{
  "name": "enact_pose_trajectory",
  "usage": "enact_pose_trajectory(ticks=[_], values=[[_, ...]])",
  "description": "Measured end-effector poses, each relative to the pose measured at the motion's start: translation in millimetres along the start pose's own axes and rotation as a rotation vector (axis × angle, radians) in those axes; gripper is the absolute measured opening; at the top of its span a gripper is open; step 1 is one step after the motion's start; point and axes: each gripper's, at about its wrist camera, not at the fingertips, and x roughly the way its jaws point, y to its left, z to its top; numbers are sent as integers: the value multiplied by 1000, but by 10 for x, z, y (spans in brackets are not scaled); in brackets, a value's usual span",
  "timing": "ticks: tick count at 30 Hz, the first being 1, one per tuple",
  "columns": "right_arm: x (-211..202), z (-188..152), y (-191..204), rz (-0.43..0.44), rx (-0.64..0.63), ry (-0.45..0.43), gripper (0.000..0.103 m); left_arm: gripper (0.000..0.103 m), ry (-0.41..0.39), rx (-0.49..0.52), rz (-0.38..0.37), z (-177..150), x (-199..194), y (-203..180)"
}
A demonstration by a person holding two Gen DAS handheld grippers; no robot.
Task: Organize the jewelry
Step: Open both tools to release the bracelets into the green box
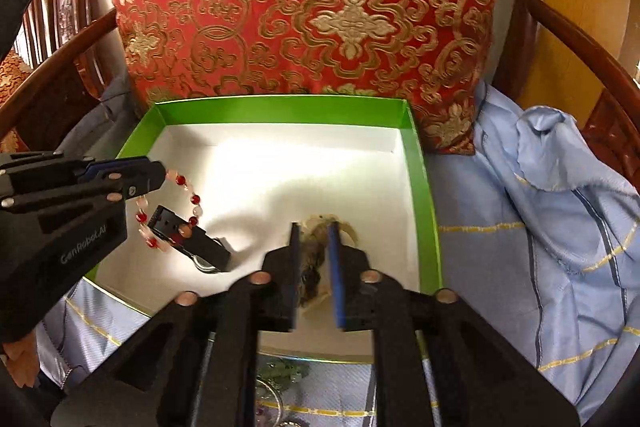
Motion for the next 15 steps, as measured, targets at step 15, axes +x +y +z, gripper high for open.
enact_pose_trajectory(ticks=[15], values=[[-766, -351, -119, 73, 23, -41, 56, 52, -114, 15, -114, -546, -801, -64]])
